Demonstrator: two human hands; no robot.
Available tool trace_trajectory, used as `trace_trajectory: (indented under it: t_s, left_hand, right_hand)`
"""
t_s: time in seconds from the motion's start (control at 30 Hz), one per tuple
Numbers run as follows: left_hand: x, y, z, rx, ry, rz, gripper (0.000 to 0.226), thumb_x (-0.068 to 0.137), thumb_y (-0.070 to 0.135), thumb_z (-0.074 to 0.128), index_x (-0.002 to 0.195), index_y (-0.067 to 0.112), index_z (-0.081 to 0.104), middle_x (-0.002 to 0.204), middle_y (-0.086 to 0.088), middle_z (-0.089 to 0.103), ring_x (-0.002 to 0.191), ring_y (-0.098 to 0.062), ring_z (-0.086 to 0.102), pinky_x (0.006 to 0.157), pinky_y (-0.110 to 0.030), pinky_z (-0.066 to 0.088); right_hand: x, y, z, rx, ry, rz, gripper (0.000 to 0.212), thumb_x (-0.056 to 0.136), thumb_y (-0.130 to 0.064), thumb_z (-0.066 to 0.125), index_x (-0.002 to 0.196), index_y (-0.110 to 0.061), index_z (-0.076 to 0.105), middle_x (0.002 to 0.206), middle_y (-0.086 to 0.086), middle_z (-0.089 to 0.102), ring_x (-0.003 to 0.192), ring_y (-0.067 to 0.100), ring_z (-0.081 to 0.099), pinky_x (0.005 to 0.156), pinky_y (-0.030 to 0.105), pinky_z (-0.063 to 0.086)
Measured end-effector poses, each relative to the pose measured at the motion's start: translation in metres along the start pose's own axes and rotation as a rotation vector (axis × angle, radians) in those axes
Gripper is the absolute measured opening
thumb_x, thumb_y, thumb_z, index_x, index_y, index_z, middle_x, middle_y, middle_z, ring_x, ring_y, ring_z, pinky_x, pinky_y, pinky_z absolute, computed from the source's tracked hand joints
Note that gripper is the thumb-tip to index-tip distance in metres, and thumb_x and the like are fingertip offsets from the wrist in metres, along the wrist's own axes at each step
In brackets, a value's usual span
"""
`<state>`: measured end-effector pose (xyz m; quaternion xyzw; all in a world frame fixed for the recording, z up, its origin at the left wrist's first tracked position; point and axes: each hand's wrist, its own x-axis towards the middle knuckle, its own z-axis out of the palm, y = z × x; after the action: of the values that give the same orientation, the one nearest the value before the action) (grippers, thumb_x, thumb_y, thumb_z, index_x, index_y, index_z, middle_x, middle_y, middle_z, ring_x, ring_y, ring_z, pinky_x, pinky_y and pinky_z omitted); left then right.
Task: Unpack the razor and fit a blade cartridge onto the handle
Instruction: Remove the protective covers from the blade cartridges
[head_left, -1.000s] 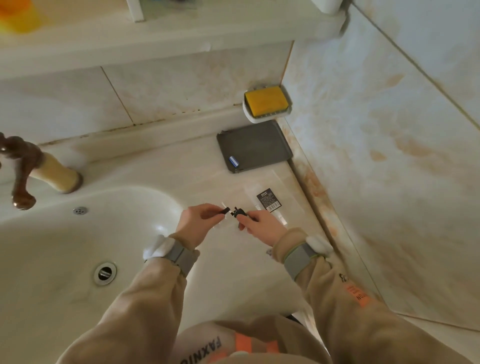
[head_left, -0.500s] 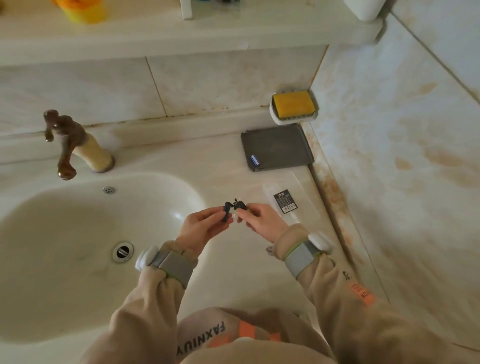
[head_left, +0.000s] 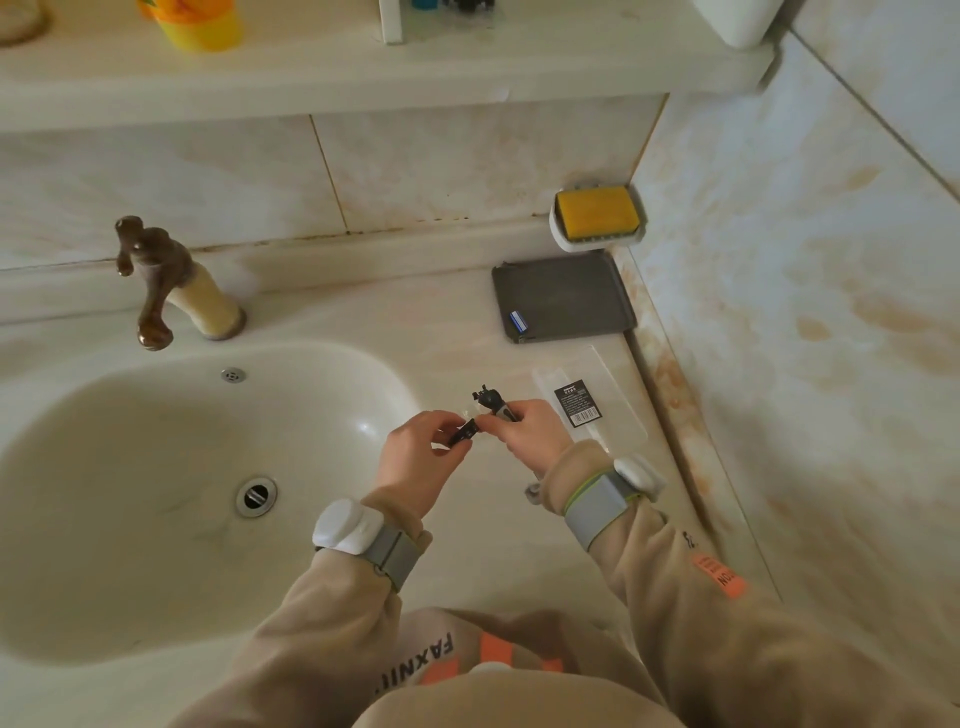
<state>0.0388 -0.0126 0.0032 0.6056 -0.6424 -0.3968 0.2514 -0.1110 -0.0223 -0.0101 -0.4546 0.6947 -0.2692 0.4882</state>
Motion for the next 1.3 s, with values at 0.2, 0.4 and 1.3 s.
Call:
trace_trajectory:
  t_s: [0.2,0.4,1.3]
  left_hand:
    - [-0.001,-0.002,0.001,0.049,-0.088,0.062,0.031,0.079,0.016,0.068,0.109,0.016,0.062,0.093,0.005,0.060,0.082,-0.011,0.062,0.073,-0.013,0.049]
    - [0.009,-0.002,-0.019,0.049,-0.387,0.151,0.051,0.075,0.015,0.072,0.123,0.022,0.054,0.102,0.008,0.053,0.088,-0.007,0.060,0.082,-0.023,0.055]
    - [0.005,-0.014,-0.004,0.074,-0.272,0.302,0.045,0.072,0.028,0.075,0.114,0.021,0.061,0.096,0.007,0.061,0.088,-0.012,0.061,0.077,-0.028,0.056]
  right_hand:
    - [-0.004,-0.003,-0.007,-0.045,-0.038,0.025,0.038,0.079,-0.023,0.066,0.050,-0.015,0.043,0.056,0.006,0.033,0.052,0.018,0.027,0.051,0.030,0.022]
    - [-0.006,-0.010,-0.021,-0.077,-0.159,-0.035,0.020,0.081,-0.025,0.067,0.062,-0.020,0.062,0.069,0.011,0.045,0.064,0.020,0.041,0.061,0.030,0.032]
    - [-0.005,0.001,-0.032,-0.070,-0.271,-0.081,0.022,0.087,-0.032,0.059,0.069,-0.020,0.060,0.062,0.004,0.044,0.051,0.013,0.035,0.052,0.023,0.030]
